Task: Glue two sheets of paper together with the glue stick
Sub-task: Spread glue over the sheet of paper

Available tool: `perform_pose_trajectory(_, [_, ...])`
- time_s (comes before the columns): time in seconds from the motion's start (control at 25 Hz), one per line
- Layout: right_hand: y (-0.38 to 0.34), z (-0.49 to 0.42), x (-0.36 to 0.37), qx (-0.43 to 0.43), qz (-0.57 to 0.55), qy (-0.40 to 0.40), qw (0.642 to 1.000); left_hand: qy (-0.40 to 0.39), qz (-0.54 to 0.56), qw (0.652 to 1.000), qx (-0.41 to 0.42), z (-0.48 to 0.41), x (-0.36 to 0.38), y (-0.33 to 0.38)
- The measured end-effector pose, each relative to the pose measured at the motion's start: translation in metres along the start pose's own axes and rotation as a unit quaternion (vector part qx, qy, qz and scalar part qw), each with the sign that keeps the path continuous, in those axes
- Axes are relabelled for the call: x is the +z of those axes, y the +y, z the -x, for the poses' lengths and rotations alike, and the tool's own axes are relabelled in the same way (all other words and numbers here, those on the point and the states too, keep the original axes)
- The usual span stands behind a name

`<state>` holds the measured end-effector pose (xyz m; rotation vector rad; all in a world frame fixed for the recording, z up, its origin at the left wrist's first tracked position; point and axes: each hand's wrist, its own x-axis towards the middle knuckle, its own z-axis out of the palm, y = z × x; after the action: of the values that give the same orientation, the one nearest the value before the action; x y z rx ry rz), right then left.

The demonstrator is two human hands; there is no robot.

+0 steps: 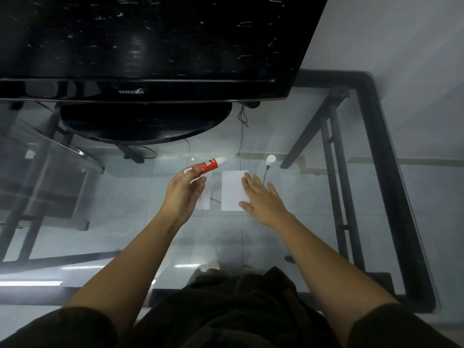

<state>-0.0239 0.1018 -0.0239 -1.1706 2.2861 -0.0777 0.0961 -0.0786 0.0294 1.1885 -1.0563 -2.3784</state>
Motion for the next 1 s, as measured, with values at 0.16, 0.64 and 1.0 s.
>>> perform_pose_trajectory(0.16, [0.007, 0.005, -0.002, 0.0, -0.024, -0.015, 1.0, 0.026, 0.167, 0.98, -0.102, -0.007, 0.008, -0.009])
perform_pose_trajectory(0.64, [0.012, 0.0, 0.006, 0.006, -0.081, 0.02, 0.997, -0.196, -0.593, 0.728, 0.283, 0.001, 0.0, -0.013])
perform_pose_trajectory(1.0, [0.012, 0.002, 0.004, 0.006, -0.094, 0.022, 0.995, -0.285, -0.658, 0.651, 0.249, -0.018, 0.013, -0.005])
